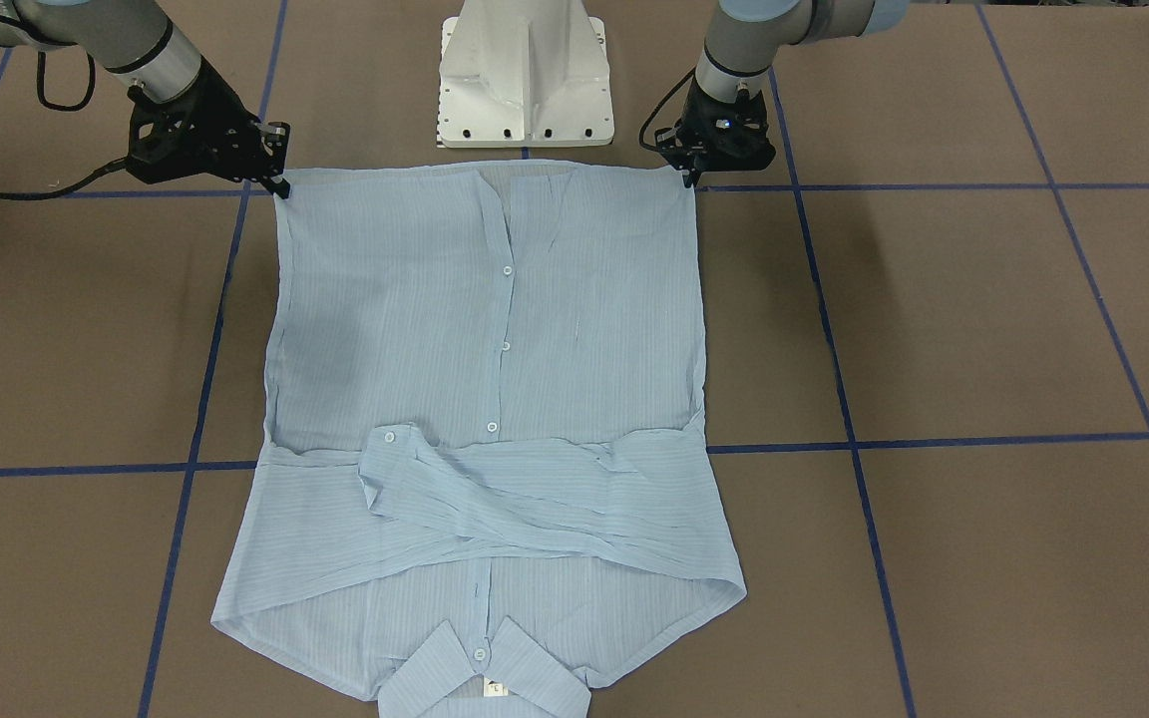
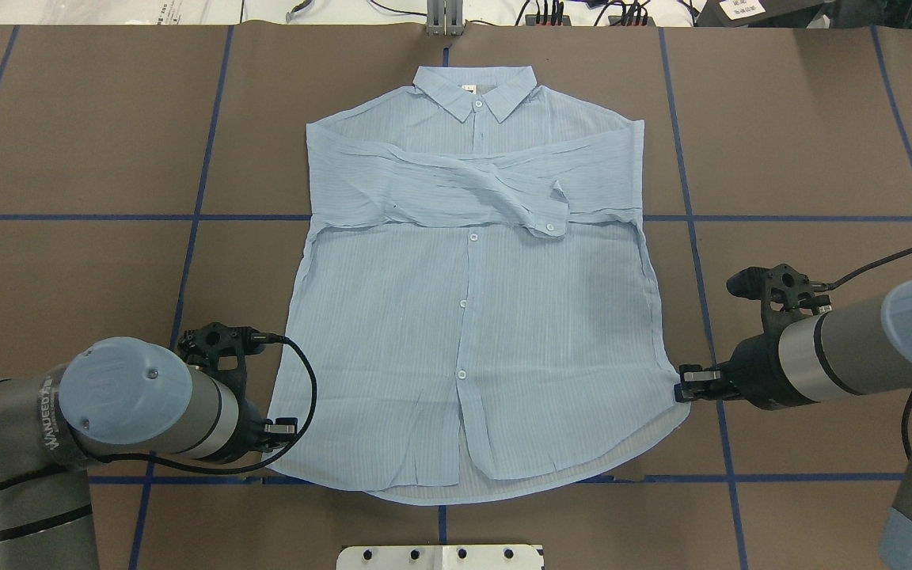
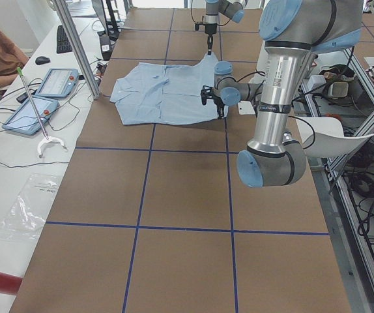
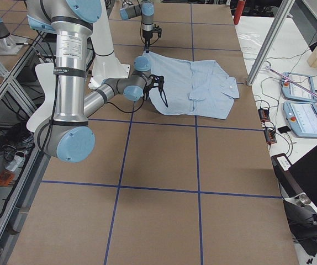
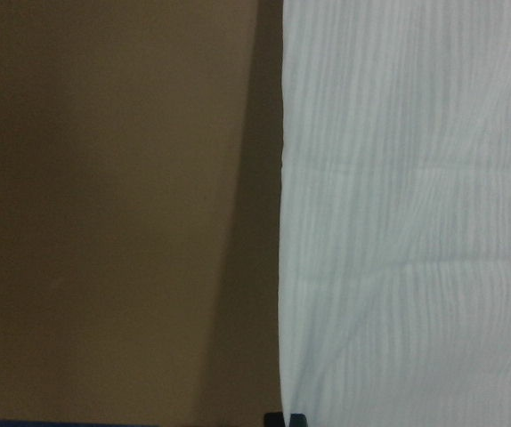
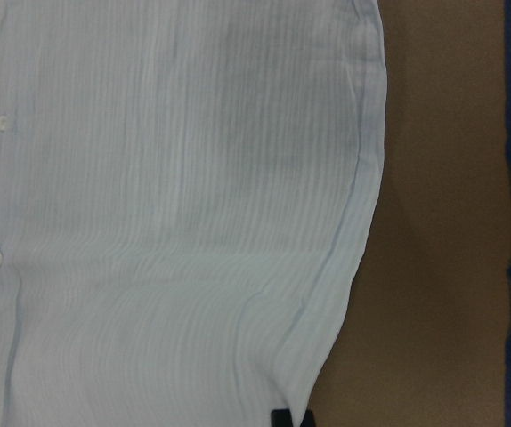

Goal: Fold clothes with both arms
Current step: 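Grasp the hem corners with both grippers, then lift the hem with both grippers and fold it toward the collar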

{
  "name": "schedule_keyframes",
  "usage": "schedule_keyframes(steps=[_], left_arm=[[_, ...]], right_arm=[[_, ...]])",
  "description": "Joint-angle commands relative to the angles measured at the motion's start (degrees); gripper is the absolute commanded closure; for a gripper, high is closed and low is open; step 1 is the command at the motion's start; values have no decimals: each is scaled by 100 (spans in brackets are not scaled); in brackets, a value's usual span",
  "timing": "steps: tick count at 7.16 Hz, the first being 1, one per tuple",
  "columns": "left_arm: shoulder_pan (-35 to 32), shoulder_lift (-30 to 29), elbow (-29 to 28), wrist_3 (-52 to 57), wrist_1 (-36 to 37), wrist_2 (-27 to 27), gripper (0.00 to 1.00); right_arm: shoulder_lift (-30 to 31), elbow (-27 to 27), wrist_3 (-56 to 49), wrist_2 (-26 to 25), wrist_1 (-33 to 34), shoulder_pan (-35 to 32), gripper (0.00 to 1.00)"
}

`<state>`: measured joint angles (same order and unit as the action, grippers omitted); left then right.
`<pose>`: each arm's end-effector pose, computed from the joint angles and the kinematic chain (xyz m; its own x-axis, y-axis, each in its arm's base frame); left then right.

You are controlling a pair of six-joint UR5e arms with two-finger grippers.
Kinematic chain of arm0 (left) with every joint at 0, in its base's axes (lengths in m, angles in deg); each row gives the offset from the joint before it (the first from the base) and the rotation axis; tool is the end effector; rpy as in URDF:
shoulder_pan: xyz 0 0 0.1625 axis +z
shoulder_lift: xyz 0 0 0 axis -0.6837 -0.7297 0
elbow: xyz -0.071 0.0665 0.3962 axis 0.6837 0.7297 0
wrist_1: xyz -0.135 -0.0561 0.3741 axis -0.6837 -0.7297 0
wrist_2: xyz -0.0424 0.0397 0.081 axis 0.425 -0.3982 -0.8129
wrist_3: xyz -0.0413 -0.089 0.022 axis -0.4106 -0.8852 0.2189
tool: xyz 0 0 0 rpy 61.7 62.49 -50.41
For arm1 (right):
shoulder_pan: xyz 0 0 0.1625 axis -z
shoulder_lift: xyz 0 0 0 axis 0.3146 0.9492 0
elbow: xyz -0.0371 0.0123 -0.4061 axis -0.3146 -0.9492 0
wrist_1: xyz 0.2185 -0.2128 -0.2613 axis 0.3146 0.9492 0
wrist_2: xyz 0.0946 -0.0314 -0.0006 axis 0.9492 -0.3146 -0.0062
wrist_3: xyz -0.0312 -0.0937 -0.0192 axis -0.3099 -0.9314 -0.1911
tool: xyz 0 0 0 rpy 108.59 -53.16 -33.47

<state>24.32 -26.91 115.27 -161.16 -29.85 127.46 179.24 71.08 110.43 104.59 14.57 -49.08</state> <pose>0.4469 -0.2649 0.2959 0.6652 -0.0516 -0.7449 0.0150 0.9983 -0.0557 -0.3241 -0.2973 0.3559 0.4917 0.0282 0.8703 -0.0268 0.9995 -0.0173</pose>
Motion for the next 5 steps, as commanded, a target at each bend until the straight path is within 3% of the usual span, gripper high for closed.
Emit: schedule_keyframes(steps=[1,5], left_arm=[[-182,-6,-13,302,3,0,100],[-359,-24,-22,514,3,9,100]], right_arm=[[1,-9,-1,58,-14,-89,100],[1,-36,-53,330,-14,-396,100]])
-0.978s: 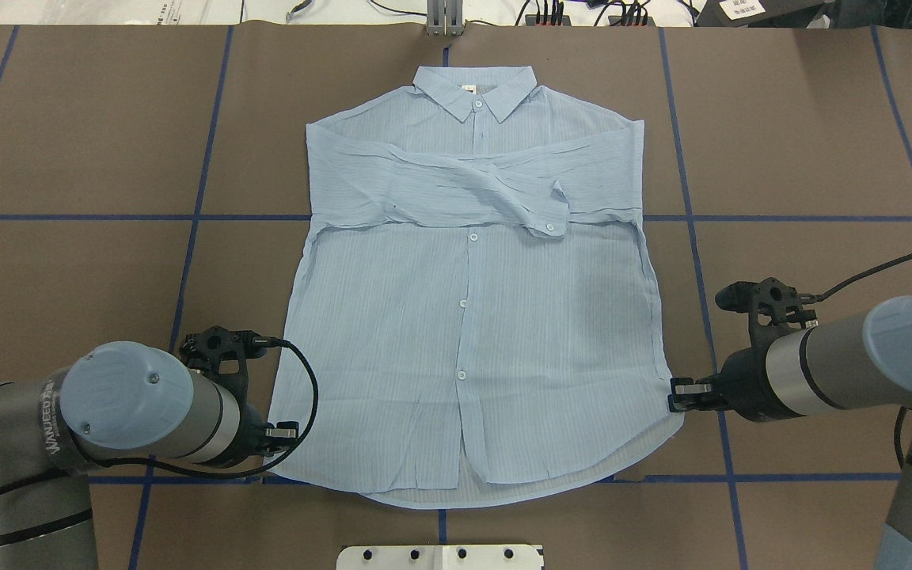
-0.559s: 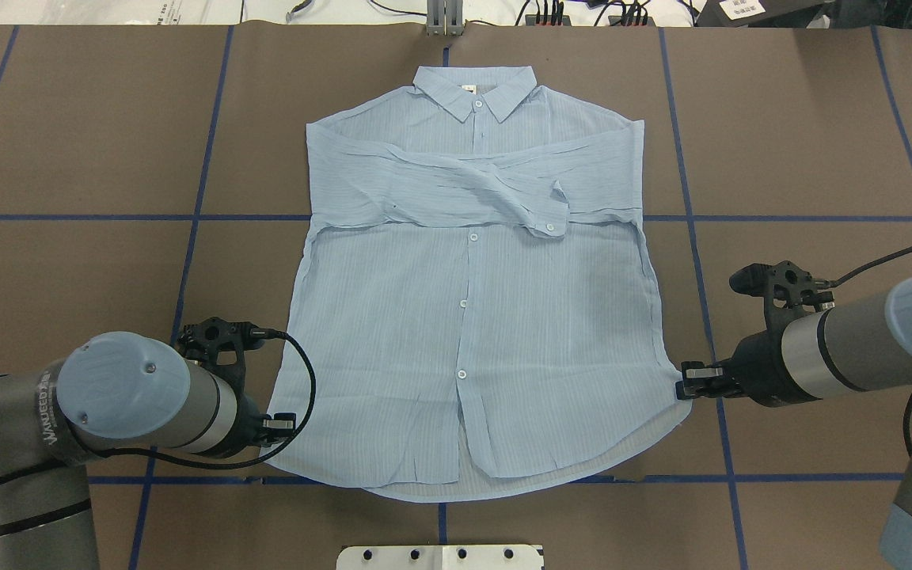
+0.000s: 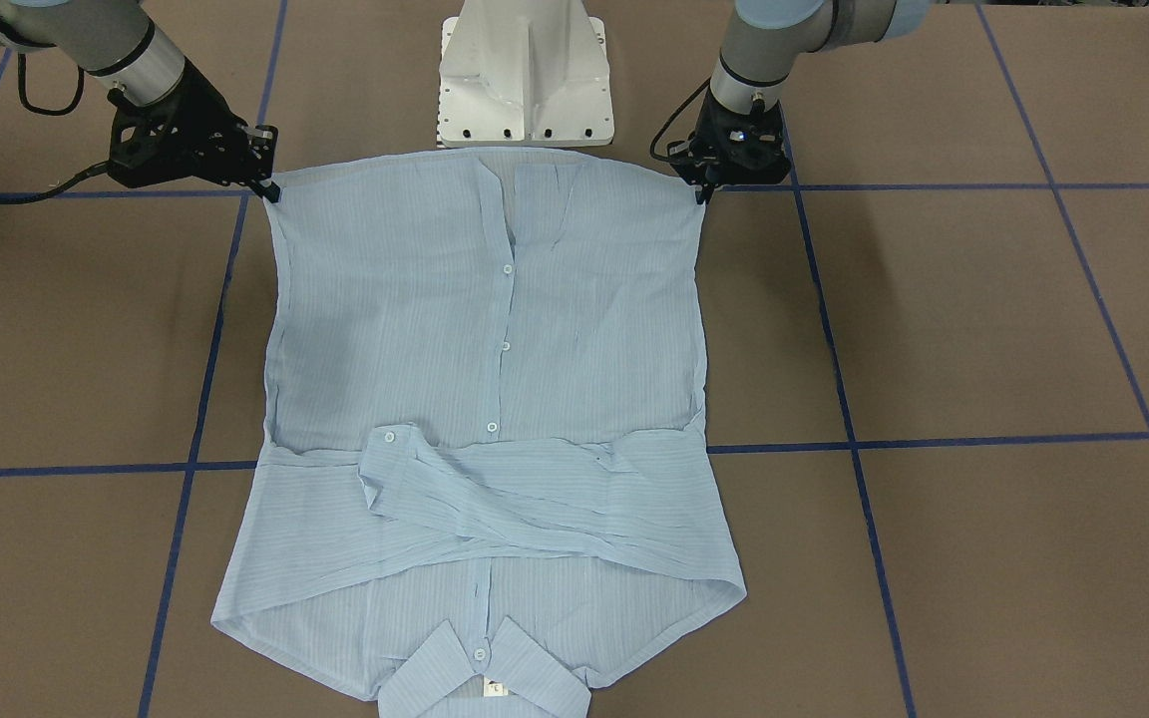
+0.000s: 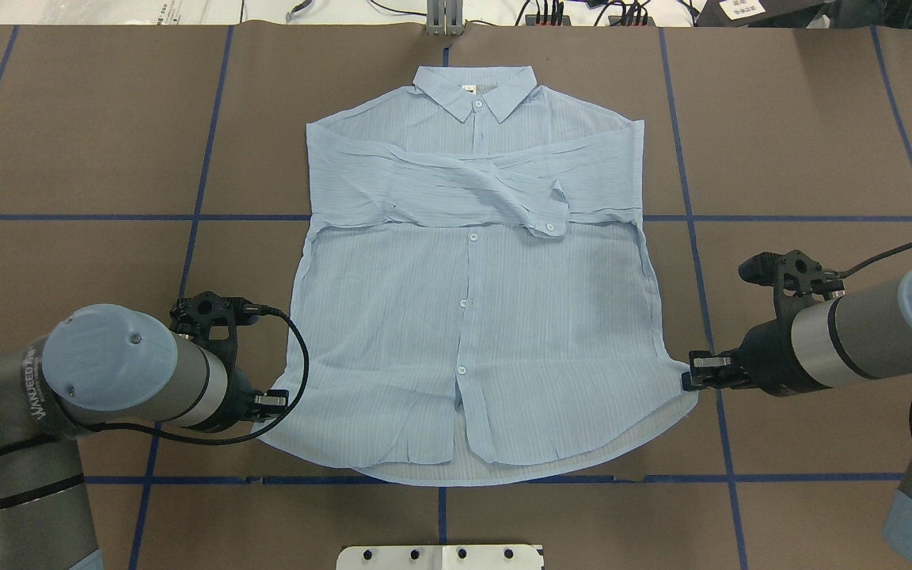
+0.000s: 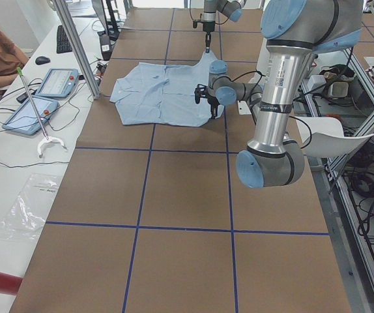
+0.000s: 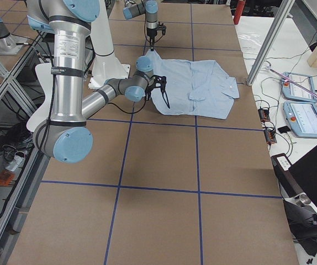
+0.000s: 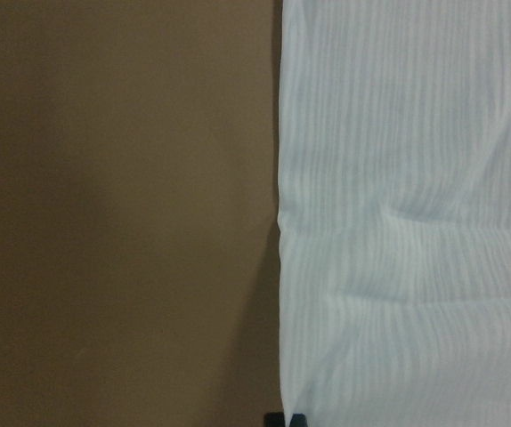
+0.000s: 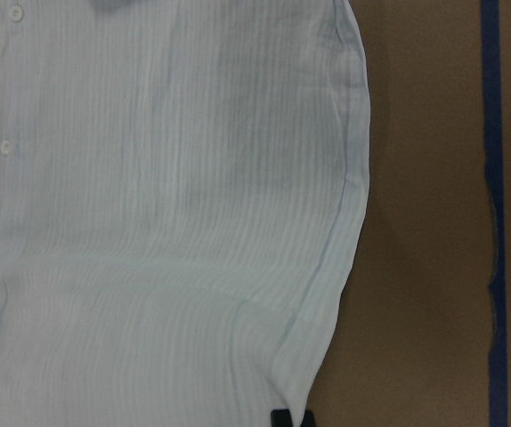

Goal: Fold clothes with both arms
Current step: 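Lift the hem with both grippers and fold it toward the collar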

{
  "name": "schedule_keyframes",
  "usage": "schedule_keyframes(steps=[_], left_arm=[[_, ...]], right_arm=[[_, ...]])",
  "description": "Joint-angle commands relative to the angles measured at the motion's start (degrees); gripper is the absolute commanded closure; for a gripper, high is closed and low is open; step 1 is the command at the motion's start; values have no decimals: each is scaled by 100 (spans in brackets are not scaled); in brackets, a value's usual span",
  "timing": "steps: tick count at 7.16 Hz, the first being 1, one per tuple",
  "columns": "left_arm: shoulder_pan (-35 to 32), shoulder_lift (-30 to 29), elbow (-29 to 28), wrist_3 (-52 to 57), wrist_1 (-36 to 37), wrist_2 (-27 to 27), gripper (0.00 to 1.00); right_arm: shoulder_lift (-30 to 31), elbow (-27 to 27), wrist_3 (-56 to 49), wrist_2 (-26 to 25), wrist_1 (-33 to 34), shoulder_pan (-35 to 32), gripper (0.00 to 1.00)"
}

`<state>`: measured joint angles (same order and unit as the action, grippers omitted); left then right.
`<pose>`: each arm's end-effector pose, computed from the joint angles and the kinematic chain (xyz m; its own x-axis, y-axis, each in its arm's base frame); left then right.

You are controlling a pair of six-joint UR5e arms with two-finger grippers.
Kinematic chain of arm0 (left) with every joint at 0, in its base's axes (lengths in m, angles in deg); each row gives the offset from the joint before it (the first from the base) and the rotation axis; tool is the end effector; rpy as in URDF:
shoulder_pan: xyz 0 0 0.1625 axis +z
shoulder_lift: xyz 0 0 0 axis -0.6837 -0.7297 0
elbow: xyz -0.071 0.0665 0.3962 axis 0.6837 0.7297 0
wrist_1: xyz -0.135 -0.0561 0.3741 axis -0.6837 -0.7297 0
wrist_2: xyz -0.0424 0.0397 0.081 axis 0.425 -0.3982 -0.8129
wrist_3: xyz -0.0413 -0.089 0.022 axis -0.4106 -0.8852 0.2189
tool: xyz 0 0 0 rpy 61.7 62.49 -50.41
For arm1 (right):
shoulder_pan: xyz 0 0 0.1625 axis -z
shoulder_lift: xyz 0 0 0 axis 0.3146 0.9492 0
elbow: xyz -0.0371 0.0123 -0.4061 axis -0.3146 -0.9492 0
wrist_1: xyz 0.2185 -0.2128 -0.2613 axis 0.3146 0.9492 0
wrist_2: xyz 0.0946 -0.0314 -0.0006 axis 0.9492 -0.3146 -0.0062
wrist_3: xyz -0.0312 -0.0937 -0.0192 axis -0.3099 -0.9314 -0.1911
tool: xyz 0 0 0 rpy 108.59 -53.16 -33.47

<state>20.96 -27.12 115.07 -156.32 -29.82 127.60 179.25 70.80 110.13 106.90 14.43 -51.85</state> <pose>0.4320 -0.2909 0.2955 0.6647 -0.0063 -0.7471 0.0157 0.9999 0.0056 -0.3108 -0.3092 0.3569 0.4830 0.0476 0.8743 -0.0386 0.9987 -0.0331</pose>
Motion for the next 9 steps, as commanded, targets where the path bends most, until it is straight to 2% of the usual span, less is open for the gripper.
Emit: schedule_keyframes(steps=[1,2,4,5,6,8,9], left_arm=[[-24,-3,-2,30,0,3,100],[-24,-12,7,30,0,3,100],[-215,-99,25,39,-17,353,100],[-365,-335,16,39,-9,372,100],[-758,-563,7,56,0,433,100],[-1645,-601,-19,588,0,995,100],[-1902,-627,-167,758,-17,1023,100]], right_arm=[[9,-16,-136,205,0,-207,100],[9,-25,-138,240,0,-260,100],[-9,-25,-138,250,0,-339,100],[-105,-60,-138,258,0,-410,100],[-349,-174,-138,267,9,-515,100],[-702,-367,-155,372,35,-900,100],[-1060,-725,-164,825,44,-1416,100]])
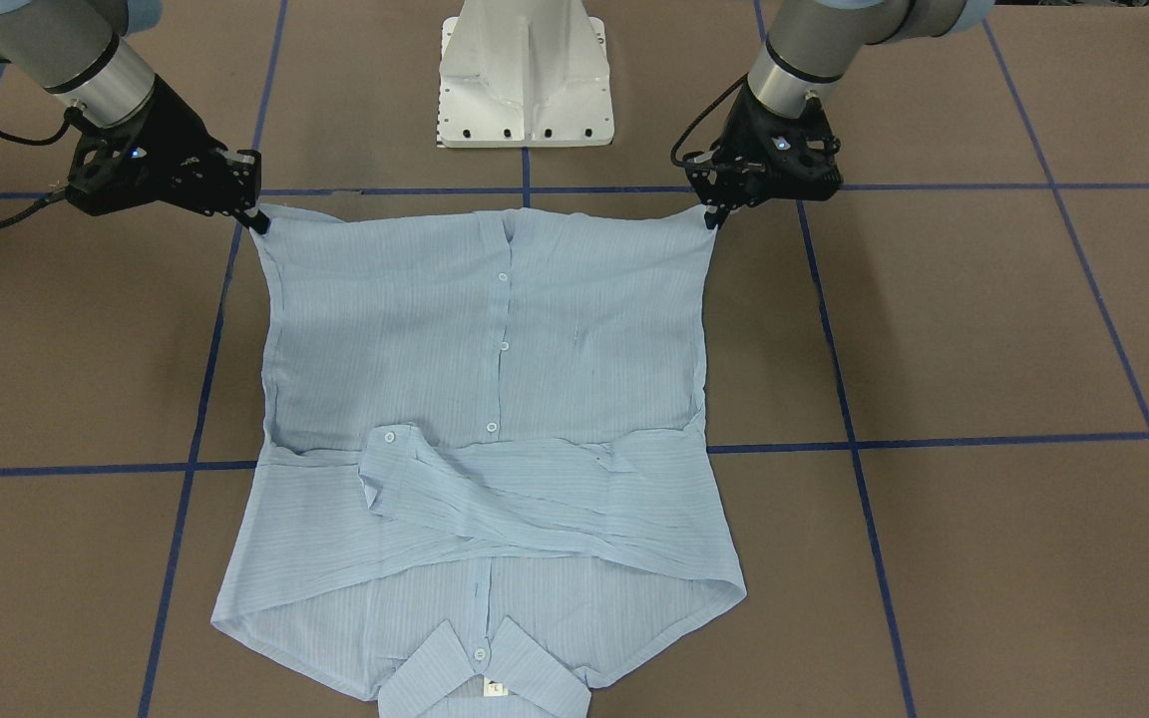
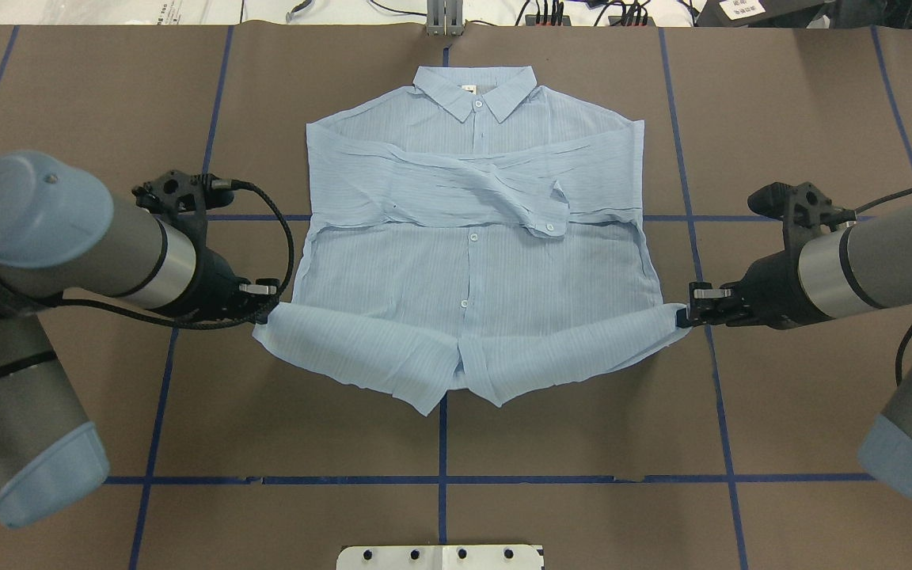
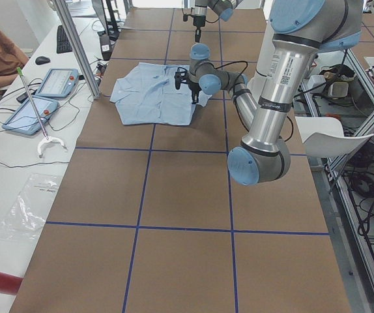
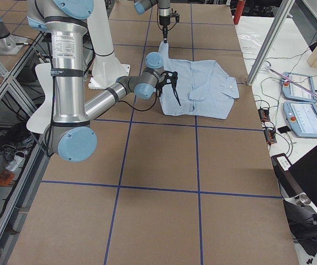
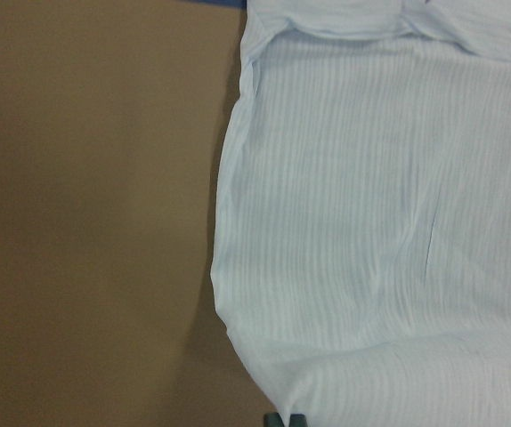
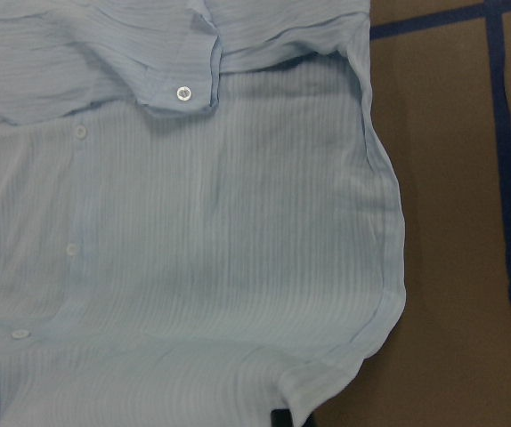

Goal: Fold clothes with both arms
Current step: 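Lift the hem with both grippers and fold it toward the collar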

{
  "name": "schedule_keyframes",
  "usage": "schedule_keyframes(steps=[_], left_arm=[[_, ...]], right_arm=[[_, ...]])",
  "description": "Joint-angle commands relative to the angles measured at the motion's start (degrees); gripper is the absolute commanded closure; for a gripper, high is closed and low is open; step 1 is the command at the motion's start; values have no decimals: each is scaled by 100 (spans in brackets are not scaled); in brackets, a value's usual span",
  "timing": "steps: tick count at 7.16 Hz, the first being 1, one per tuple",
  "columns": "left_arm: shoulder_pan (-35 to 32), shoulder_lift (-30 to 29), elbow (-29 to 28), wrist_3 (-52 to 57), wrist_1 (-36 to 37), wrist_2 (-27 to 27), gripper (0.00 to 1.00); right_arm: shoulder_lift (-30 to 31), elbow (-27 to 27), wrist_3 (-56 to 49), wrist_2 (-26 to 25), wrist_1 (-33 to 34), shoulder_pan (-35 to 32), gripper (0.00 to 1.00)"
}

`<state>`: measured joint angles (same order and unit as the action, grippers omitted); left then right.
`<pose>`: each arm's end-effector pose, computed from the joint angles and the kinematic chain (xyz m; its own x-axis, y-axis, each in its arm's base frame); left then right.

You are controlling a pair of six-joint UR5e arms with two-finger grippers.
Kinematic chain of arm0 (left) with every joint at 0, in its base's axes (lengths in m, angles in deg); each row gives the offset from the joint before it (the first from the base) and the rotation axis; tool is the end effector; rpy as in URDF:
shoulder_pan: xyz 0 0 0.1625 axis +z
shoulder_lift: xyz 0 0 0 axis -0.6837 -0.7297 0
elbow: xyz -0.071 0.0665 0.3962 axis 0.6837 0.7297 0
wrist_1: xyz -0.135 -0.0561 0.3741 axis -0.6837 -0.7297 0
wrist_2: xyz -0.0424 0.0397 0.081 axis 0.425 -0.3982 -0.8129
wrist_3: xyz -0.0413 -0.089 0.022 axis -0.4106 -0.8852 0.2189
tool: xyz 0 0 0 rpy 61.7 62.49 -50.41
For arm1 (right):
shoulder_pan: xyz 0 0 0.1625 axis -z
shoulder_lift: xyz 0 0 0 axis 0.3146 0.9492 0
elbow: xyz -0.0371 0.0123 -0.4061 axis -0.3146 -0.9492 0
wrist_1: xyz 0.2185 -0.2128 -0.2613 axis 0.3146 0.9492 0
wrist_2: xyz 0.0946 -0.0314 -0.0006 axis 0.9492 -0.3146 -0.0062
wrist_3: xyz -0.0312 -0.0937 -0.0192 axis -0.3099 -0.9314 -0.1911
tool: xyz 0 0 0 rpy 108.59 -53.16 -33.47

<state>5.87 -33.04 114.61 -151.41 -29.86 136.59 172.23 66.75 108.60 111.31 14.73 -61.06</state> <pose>0.3576 -0.3871 0.2419 0.5606 -0.0421 -0.8270 0.1091 0.9938 0.0233 -0.2877 -0.3740 0.3329 0.4247 0.0672 0.9028 -0.1199 0.9926 -0.0175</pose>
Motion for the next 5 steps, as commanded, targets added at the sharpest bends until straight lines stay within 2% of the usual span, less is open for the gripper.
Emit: schedule_keyframes(steps=[1,3,5], left_arm=[[-596,-287,-375,364,-48,133,100],[-763,-928,-1095,365,-92,142,100],[-1193,-1281,-1815,365,-573,386,100]], right_arm=[[-797,-750,-19,779,40,-1004,100],[-1606,-1655,-211,941,23,-1491,100],[-2257,-2499,-248,924,23,-1668,100]])
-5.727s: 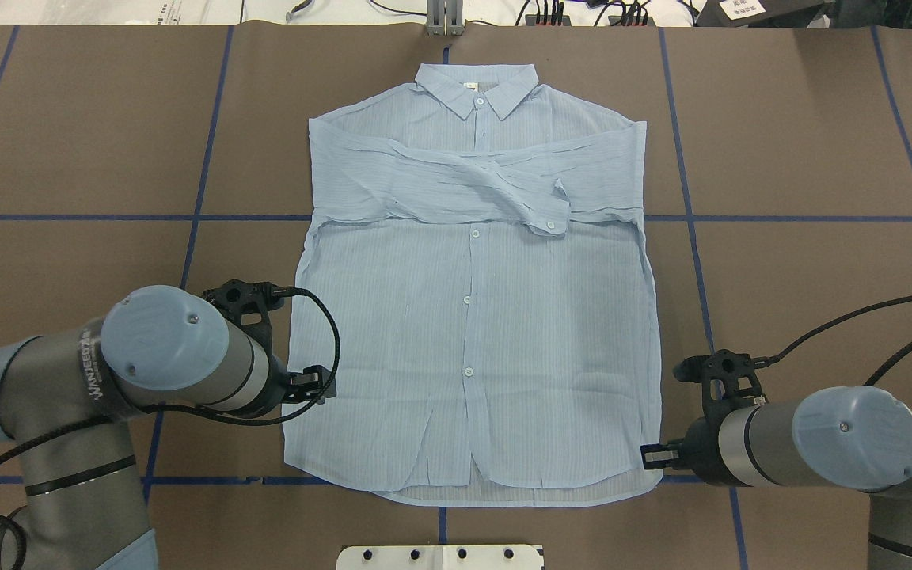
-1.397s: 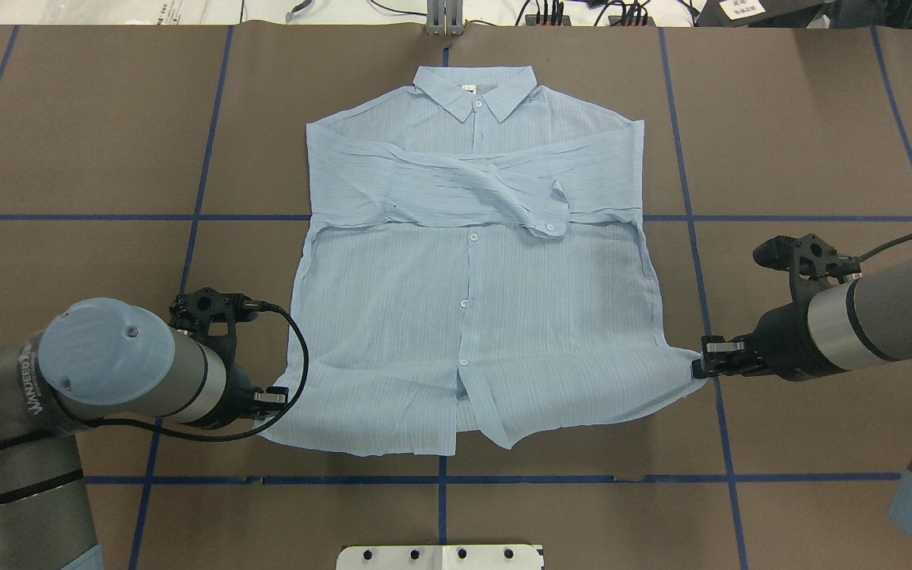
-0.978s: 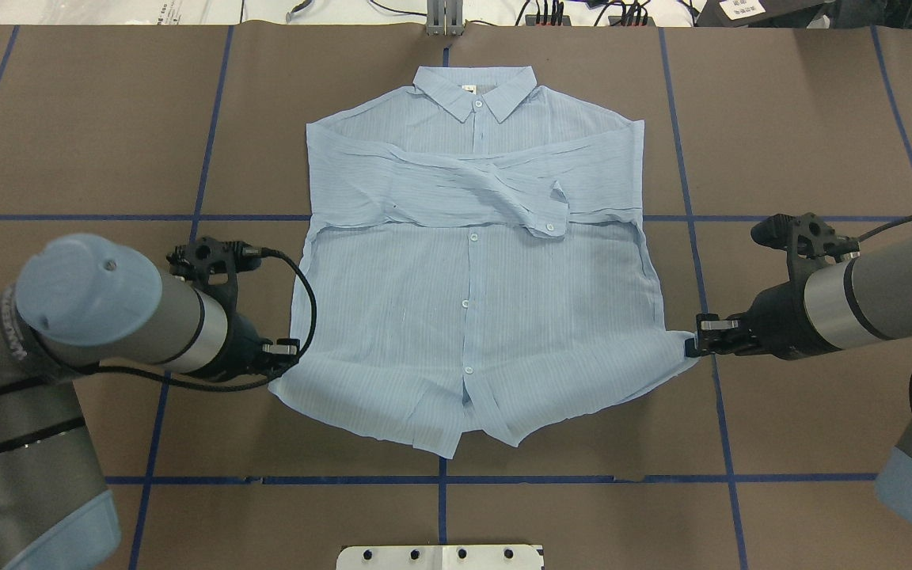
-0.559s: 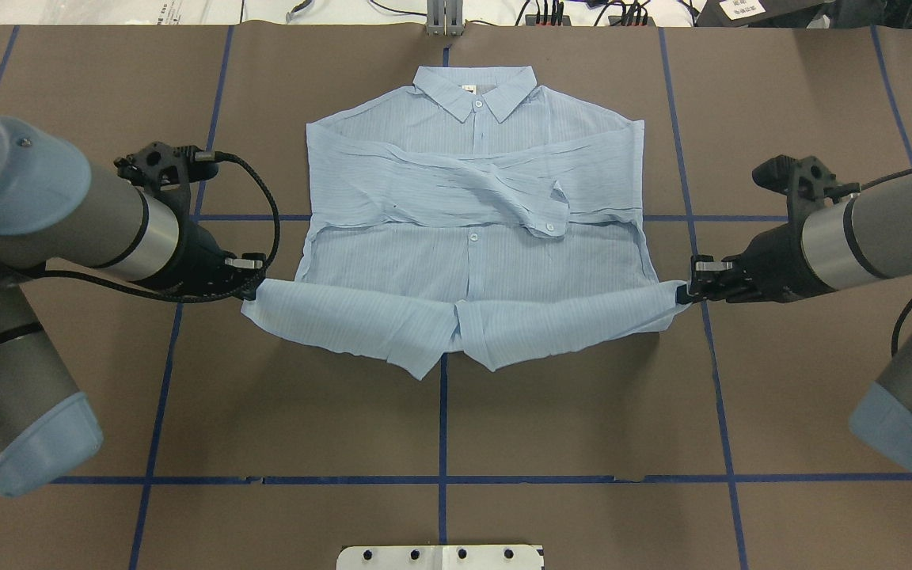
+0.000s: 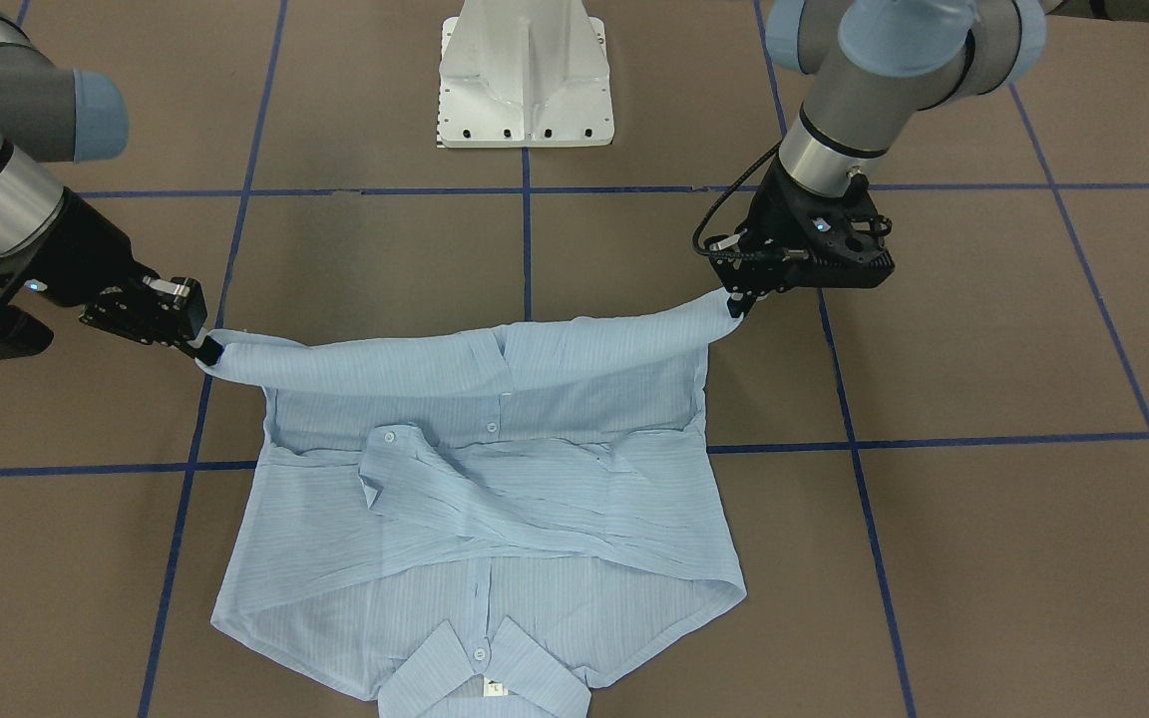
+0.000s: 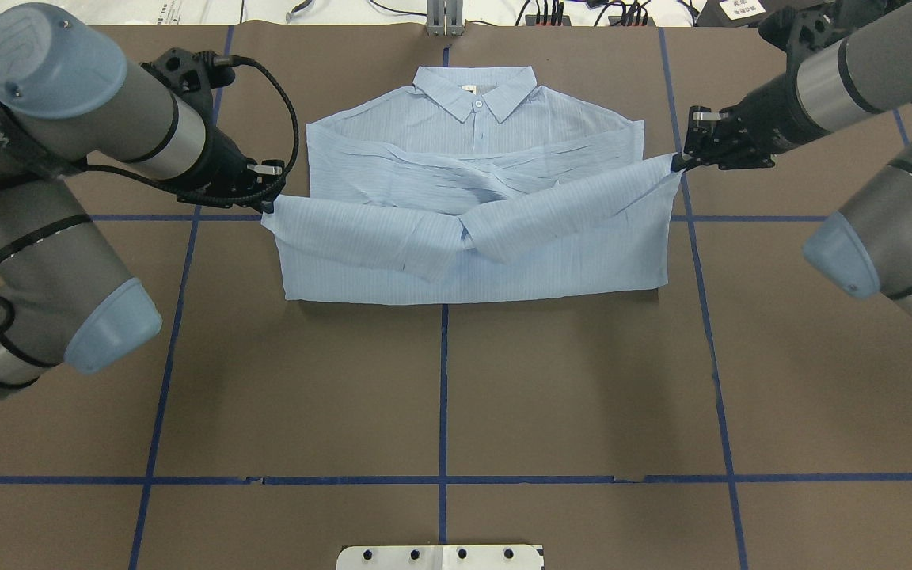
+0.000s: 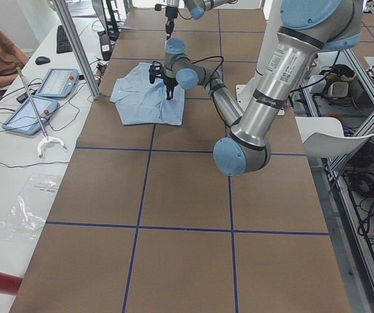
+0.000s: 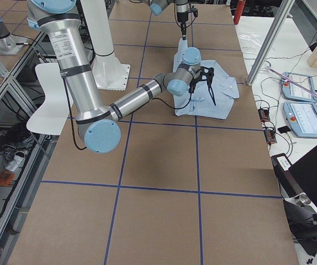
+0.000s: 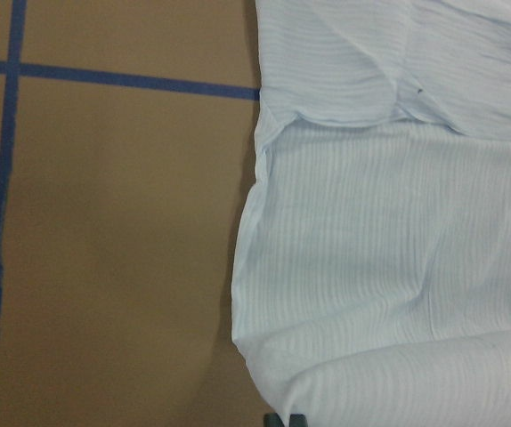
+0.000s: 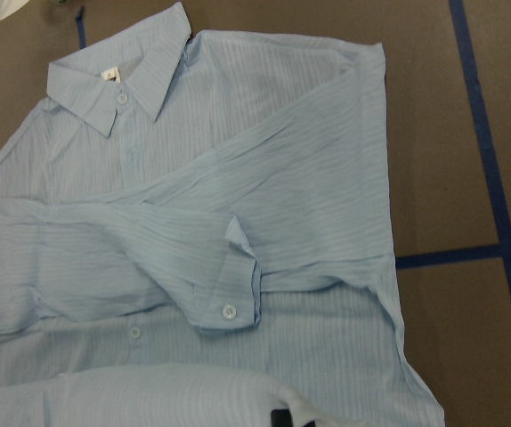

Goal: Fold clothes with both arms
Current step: 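Lift the hem with both grippers and fold it toward the collar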

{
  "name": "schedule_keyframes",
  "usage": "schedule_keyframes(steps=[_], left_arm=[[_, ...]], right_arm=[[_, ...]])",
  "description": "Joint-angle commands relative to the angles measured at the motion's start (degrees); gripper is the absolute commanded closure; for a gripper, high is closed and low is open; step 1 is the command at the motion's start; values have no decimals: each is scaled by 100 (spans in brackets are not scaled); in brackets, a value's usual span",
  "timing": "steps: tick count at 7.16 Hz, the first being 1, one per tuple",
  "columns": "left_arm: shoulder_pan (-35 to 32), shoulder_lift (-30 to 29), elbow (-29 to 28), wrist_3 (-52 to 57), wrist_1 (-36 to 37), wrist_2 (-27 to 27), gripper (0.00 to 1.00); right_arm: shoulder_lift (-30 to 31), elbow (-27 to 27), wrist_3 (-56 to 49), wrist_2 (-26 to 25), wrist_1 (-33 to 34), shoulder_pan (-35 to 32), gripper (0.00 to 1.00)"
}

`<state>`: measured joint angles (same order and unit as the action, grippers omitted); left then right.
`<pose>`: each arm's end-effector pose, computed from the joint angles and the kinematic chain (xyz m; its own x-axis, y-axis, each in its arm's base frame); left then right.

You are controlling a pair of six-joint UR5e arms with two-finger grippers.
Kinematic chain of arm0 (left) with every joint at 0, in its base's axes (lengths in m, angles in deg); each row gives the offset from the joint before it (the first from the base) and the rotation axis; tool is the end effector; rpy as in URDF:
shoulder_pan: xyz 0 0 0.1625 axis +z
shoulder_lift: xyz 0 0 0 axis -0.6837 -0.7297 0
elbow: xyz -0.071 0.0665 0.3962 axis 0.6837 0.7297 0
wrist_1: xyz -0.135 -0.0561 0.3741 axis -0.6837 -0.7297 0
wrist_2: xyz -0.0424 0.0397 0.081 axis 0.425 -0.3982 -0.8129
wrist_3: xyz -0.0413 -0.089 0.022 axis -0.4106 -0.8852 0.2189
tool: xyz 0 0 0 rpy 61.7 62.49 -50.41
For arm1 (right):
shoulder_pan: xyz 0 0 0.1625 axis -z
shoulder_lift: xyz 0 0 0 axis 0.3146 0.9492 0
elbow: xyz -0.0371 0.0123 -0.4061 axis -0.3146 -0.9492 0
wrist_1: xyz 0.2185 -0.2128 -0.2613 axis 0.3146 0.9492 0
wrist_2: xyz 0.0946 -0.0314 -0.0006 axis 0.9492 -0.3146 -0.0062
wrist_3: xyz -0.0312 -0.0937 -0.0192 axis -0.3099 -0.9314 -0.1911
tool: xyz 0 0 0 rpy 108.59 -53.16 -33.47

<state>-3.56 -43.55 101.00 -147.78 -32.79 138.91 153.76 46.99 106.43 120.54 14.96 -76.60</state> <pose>0.3480 -0.4974 0.2242 0.5510 -0.0705 -0.8315 0.2054 0.9772 0.0533 -0.2540 -0.5373 0.3123 0.3734 0.1504 0.9154 -0.2340 0.9701 -0.0639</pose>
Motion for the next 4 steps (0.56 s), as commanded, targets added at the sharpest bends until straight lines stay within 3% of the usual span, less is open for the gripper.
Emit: schedule_keyframes(steps=[1,4], left_arm=[[-478,-493,-954,2,-562,269,100],[-612,-1143,-2474,-15,-1607,271,100]], right_arm=[[-683,-893,-57,10,-9,-211,100],[-1029,-1668,-381,1,-9,-387,100]])
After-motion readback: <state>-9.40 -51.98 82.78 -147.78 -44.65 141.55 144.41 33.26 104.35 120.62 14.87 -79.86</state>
